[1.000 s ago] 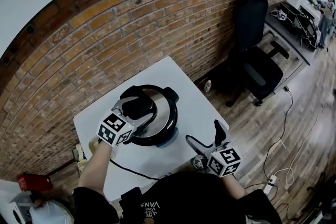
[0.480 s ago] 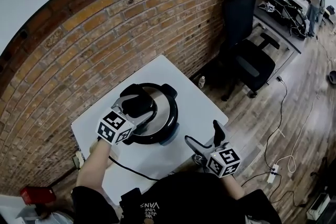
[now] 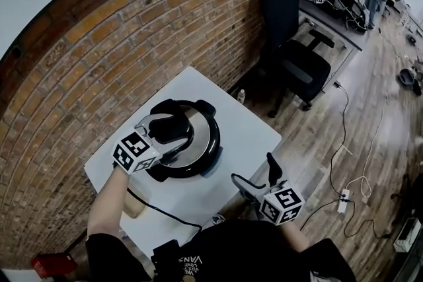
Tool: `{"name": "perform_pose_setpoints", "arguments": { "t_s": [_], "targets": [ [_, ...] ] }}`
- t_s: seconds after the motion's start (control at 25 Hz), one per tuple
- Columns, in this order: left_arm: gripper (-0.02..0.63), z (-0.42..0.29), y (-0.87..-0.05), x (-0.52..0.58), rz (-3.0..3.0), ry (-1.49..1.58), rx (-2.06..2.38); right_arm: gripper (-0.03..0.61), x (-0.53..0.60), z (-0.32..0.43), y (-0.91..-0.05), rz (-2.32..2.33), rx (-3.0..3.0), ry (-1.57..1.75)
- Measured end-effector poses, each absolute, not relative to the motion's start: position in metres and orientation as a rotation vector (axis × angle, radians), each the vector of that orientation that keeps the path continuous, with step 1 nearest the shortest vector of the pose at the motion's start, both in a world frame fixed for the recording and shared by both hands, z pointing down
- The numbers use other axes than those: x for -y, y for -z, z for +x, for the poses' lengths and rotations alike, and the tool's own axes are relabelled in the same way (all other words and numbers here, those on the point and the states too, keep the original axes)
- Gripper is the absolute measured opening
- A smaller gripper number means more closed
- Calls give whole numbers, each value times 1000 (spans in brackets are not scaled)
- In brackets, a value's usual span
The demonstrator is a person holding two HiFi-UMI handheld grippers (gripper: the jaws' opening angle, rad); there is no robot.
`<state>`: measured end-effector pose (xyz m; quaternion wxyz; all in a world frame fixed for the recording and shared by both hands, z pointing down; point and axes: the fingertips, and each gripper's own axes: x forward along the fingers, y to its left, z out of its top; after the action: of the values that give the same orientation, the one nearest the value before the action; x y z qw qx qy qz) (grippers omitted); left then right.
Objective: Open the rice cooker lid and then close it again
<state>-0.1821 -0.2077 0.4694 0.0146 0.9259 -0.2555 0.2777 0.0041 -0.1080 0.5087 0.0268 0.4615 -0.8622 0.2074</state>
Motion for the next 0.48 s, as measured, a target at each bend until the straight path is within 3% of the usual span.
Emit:
{"name": "perform_pose_setpoints", "arguments": {
  "t_s": [0.48],
  "targets": [
    [282, -179, -462, 199, 2995, -868, 635, 560, 81, 7, -509, 1527, 2615, -643]
  ]
}}
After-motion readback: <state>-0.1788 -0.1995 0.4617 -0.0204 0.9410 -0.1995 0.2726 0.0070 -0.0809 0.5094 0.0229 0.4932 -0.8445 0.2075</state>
